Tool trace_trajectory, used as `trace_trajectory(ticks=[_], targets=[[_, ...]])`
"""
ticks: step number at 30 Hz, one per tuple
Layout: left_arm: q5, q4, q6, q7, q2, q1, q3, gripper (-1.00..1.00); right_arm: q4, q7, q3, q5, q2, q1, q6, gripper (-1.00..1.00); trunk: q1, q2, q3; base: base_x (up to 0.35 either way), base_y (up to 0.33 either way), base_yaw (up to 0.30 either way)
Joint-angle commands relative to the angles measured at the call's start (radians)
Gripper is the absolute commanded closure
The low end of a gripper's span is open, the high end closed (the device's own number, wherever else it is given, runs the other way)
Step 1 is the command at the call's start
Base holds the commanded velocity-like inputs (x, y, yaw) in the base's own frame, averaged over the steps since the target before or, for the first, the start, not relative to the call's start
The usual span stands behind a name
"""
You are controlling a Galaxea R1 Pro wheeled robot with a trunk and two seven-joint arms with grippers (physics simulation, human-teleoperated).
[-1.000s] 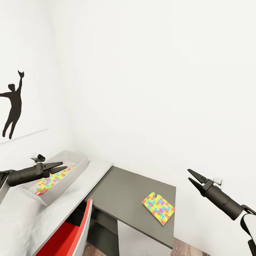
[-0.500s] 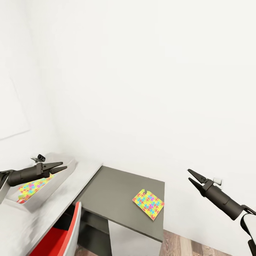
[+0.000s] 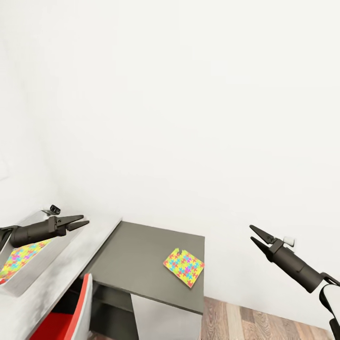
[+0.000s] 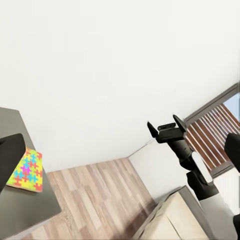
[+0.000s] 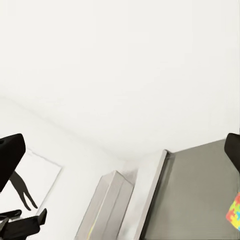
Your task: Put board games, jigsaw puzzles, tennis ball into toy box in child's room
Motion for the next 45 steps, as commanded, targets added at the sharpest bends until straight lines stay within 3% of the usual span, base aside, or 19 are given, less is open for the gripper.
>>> trace_trajectory(ticks=[1,45], targets=[[0.0,0.0,0.011,-0.004,0.0,0.0,0.0,-1.0,0.004,0.002,-0.002,-0.002,0.0,-0.001,0.006,-1.0,0.0,-0.001,-0.002,0.0,0.0,-0.22],[-0.003,0.0,0.011,-0.004,-0.004,0.0,0.0,-1.0,0.031,-0.001,-0.003,-0.001,0.0,-0.001,0.004,-1.0,0.0,-0.001,-0.048,0.0,-0.056,-0.217]])
